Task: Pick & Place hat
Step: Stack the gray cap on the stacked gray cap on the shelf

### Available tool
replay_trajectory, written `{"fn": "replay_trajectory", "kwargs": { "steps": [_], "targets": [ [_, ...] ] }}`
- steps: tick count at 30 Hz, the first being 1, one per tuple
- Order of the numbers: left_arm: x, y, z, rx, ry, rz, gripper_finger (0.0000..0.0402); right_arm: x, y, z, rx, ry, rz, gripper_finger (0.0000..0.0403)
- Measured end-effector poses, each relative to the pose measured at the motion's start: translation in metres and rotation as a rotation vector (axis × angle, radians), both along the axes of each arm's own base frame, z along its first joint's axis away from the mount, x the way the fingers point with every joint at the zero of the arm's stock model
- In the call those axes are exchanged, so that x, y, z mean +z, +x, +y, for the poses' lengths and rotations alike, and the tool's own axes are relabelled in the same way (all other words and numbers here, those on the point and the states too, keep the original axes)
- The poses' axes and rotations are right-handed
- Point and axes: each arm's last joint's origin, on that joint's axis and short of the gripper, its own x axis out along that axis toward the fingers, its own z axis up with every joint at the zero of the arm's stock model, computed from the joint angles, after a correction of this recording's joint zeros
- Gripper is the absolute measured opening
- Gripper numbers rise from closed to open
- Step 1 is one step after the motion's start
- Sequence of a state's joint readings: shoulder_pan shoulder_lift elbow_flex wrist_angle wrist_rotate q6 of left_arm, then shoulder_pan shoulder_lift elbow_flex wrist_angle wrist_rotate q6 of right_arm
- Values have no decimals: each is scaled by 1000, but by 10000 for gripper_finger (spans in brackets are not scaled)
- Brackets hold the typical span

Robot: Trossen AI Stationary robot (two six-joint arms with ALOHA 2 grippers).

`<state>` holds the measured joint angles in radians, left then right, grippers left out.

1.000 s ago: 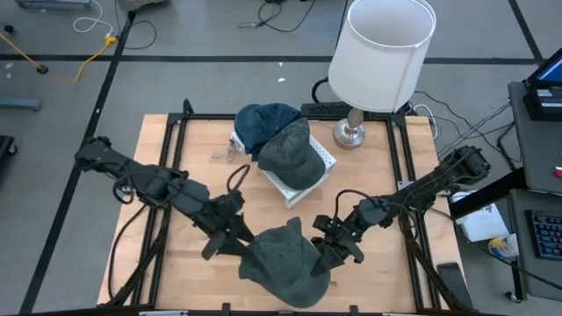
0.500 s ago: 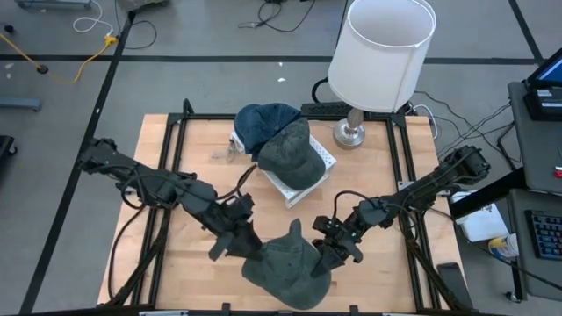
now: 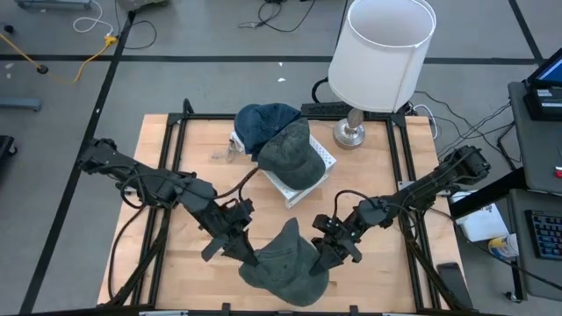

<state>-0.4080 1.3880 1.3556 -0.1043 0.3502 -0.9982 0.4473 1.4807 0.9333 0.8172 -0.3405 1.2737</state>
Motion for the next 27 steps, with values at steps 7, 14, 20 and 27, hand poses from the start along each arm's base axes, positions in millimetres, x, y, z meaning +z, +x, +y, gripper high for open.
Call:
{"fn": "replay_trajectory", "kwargs": {
  "steps": [7, 14, 20, 27],
  "targets": [
    [0, 3, 13, -114, -94, 94, 4, -2, -10, 17, 67, -7, 40, 139],
    [11, 4, 40, -105, -17, 135, 3, -15, -33, 53, 179, -60, 188, 199],
    [25, -3, 68, -2, 143, 160, 3, -16, -47, 71, 103, -101, 143, 207],
    [39, -5, 104, 197, 283, 132, 3, -10, -50, 75, -32, -163, -9, 201]
  ]
}}
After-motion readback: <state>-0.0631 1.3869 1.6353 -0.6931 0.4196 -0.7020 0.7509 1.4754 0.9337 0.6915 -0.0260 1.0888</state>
